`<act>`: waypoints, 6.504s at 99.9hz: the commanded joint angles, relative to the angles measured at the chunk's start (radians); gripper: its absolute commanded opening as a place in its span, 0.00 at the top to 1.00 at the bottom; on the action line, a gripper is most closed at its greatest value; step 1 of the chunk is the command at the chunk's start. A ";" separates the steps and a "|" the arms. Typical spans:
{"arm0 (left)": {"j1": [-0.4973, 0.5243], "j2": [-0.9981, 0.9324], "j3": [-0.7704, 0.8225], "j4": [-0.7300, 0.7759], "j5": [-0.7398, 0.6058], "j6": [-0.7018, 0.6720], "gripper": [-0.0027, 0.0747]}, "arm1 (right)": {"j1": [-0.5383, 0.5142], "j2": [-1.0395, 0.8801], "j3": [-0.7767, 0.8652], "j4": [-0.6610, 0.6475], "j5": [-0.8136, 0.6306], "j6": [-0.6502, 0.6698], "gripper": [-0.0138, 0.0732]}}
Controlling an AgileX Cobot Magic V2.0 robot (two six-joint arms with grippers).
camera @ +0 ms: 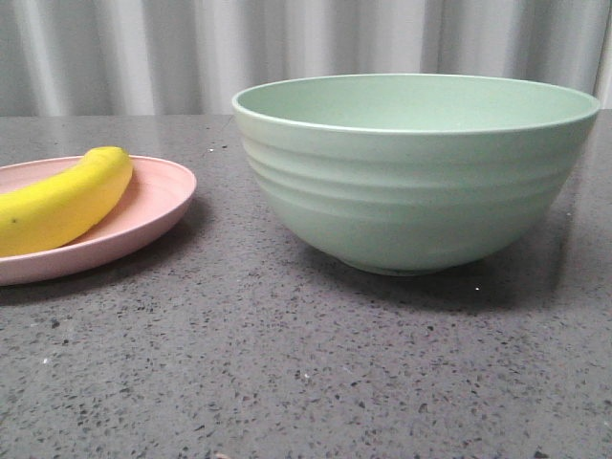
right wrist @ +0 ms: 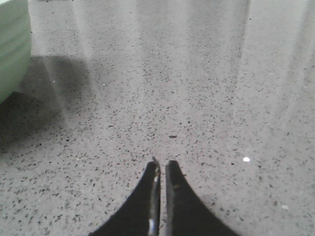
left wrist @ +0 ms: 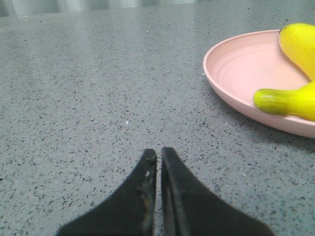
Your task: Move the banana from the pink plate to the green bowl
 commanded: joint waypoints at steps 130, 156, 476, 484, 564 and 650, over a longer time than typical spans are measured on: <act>0.002 -0.027 0.011 0.028 -0.094 0.002 0.99 | -0.005 -0.021 0.019 -0.010 -0.040 -0.007 0.92; 0.002 -0.027 0.011 0.026 -0.139 0.002 0.99 | -0.005 -0.021 0.019 -0.010 -0.093 -0.007 0.92; 0.002 0.343 -0.336 -0.192 -0.280 0.002 0.46 | -0.005 0.406 -0.332 0.113 -0.223 -0.007 0.91; 0.000 0.367 -0.353 -0.192 -0.242 0.002 0.46 | -0.005 0.406 -0.332 0.113 -0.219 -0.007 0.91; -0.421 0.984 -0.686 -0.192 0.035 0.054 0.35 | -0.005 0.406 -0.332 0.113 -0.188 -0.007 0.91; -0.435 1.268 -0.752 -0.192 0.027 0.056 0.38 | -0.005 0.406 -0.332 0.113 -0.187 -0.007 0.91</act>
